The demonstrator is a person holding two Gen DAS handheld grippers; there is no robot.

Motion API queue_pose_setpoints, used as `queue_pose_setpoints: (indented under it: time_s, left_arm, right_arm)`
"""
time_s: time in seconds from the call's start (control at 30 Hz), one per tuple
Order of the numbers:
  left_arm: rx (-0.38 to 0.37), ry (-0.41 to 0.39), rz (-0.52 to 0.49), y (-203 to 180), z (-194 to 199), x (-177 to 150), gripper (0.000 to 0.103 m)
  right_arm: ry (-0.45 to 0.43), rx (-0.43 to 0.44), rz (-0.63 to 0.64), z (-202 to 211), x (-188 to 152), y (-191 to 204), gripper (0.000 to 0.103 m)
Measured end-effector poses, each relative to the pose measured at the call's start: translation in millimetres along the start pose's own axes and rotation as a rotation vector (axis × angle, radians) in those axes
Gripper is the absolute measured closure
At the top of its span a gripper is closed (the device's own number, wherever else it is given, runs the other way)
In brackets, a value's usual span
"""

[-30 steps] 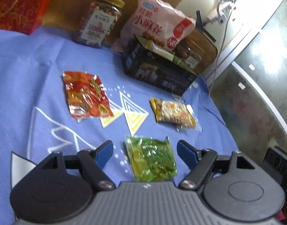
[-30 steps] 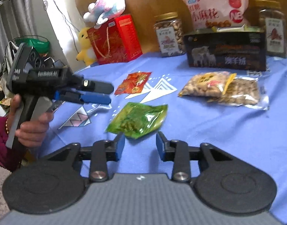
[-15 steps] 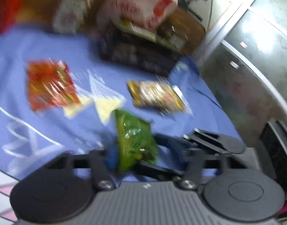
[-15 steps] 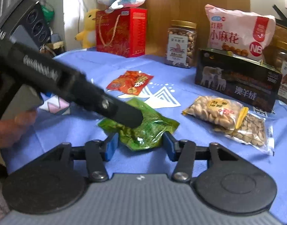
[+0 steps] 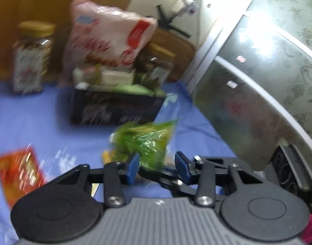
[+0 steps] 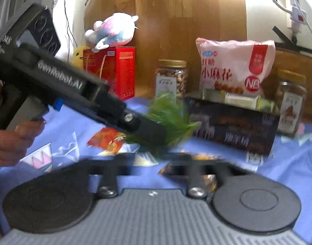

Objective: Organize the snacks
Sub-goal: 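Lift the green pickle bag into the tin box and release it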

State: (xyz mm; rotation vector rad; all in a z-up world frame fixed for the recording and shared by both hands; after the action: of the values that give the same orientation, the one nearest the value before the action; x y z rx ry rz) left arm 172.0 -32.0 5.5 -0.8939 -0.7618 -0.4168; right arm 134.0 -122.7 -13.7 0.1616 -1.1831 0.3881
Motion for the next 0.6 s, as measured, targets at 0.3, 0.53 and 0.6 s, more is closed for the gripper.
queue_pose_setpoints:
  time_s: [0.3,0.53,0.6]
  left_arm:
    - [0.028,-0.022,-0.013,31,-34,53,0.065]
    - [0.056,0.072,0.212,90,-58,35,0.061]
    - [0.044,0.098,0.239,96,-73,32,0.059]
  right_arm:
    - [-0.015,-0.057,-0.110,-38,30,-70,0.096]
    - [0.181,-0.060,-0.285,-55,-13,-132,0.089]
    - [0.234,-0.015,-0.336,-65,-21,-137,0.080]
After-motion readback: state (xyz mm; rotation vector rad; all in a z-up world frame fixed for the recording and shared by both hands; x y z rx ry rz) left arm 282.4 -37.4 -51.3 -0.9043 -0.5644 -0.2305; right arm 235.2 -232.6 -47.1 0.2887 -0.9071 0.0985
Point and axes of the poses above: each gripper's, at about its wrist camera, not at the fingertips, and z roughly against the way its jaws point, y to its left, x to its top, the point moved 6 cm from there along -z, roughly the way its jaws point, and after that the axes turned 11 degrees about -x, right-handed, at the moved point
